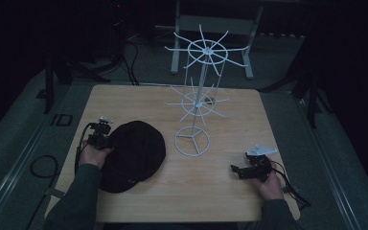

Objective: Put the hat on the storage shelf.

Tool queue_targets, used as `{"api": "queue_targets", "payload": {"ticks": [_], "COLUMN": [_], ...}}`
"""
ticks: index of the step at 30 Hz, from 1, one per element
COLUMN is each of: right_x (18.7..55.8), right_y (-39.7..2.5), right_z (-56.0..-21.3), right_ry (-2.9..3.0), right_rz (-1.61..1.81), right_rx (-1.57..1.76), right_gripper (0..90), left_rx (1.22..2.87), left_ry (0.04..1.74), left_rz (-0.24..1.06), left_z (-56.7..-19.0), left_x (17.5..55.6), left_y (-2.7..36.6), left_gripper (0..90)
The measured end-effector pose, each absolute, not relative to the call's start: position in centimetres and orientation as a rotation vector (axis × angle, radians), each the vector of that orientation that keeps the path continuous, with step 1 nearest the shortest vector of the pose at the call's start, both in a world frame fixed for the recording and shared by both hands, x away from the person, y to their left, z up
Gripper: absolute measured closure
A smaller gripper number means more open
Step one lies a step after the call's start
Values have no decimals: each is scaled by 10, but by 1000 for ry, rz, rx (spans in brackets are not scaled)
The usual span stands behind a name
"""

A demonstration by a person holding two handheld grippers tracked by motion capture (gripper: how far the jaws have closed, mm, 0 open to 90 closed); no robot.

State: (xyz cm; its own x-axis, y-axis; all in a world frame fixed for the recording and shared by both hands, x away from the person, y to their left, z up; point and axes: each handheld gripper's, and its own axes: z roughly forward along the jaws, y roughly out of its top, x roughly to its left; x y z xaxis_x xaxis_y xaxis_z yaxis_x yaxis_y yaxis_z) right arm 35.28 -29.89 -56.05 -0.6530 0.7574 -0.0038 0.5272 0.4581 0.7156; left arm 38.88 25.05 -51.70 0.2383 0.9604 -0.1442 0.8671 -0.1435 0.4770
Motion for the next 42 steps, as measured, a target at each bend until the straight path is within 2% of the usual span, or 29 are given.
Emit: {"api": "queue_targets", "payload": {"ticks": [10,21,42], "right_x": [353,353,353], "right_y": [-299,-299,-299], "right_z": [-561,-561,-561], "right_ry": [2390,2390,2390], "right_rz": [1005,1005,1004], "right_rx": [1093,1093,1094], "right_gripper": [115,115,115], "left_rx": [1959,1933,1871], "left_ry": [1605,1539,1489], "left_rz": [250,305,338], "left_z": [-498,-470,-444], "left_x": [380,372,360], "left_y": [256,254,260], "left_gripper": [760,758,755]}}
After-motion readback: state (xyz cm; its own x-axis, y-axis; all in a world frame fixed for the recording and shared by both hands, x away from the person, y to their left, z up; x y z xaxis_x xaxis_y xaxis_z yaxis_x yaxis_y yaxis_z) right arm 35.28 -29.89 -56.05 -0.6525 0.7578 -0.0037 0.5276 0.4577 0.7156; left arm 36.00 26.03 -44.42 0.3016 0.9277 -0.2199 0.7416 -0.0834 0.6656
